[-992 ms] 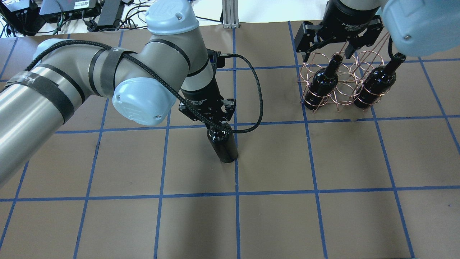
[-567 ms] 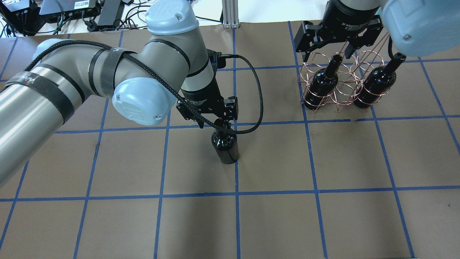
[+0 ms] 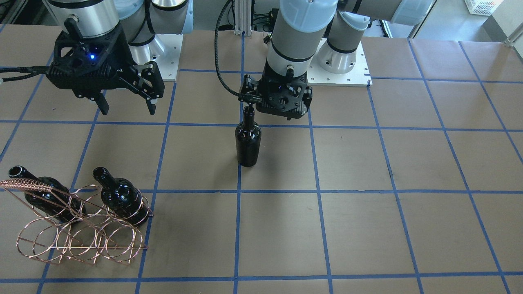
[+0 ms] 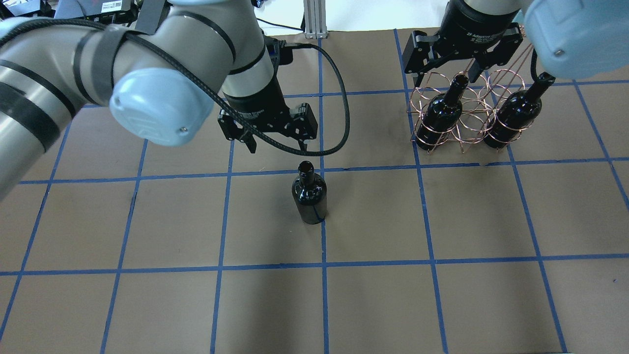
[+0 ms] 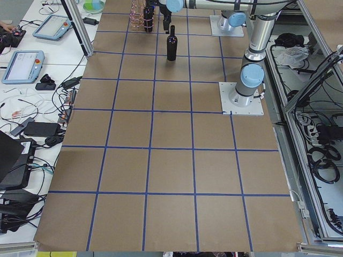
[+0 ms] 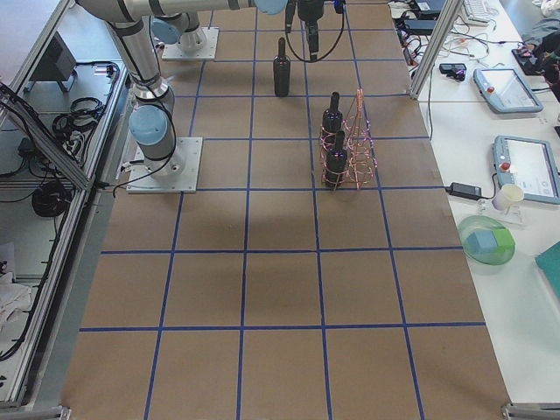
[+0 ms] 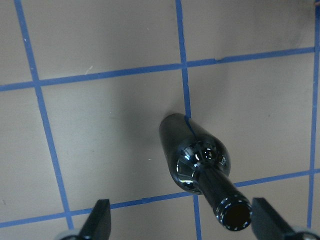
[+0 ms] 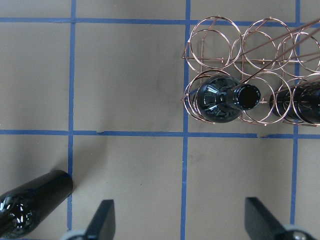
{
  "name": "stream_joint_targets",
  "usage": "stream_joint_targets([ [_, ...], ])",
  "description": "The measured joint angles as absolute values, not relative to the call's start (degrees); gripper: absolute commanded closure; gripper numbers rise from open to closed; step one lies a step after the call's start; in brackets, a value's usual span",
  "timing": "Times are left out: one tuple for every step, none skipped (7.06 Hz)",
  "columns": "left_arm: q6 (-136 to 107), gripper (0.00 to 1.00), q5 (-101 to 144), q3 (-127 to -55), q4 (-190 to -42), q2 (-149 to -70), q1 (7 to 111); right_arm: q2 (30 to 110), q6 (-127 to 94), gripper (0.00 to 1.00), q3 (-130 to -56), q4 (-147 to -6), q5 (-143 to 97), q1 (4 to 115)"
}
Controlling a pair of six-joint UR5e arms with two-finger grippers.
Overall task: Place wine into wine basket
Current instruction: 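Open the left gripper, release the standing bottle, and lift away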
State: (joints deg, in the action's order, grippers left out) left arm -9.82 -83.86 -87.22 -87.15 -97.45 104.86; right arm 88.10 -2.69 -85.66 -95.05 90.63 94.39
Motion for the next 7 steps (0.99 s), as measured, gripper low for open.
stream_joint_targets([
  [-9.3,0.0,-84.8,-83.8,-89.8,-97.2,102.1,87.7,-3.8,0.02,-85.7,-95.0,90.6,95.8],
  [-7.2,0.0,-85.4,-81.7,-91.0,-96.8,98.4,86.7,-6.7,0.01,-85.4,-95.4,90.8,98.7],
  [-3.6,0.0,-85.7,-80.8,-91.5,-96.4,94.2,85.0,-11.3,0.01,-84.9,-96.7,91.1,102.4],
  [0.0,0.0,-85.8,-80.6,-91.8,-96.2,90.2,83.3,-16.7,0.01,-84.7,-98.8,91.3,106.6],
  [2.5,0.0,-85.9,-80.6,-92.0,-95.9,87.4,81.4,-22.0,0.02,-84.5,-100.8,91.4,110.9],
  [3.7,0.0,-85.9,-80.9,-92.1,-95.7,85.8,79.5,-26.0,0.02,-84.7,-102.2,91.4,114.2],
  [4.1,0.0,-85.9,-81.1,-92.3,-95.6,85.1,77.7,-27.9,0.02,-85.3,-102.6,91.2,116.0],
])
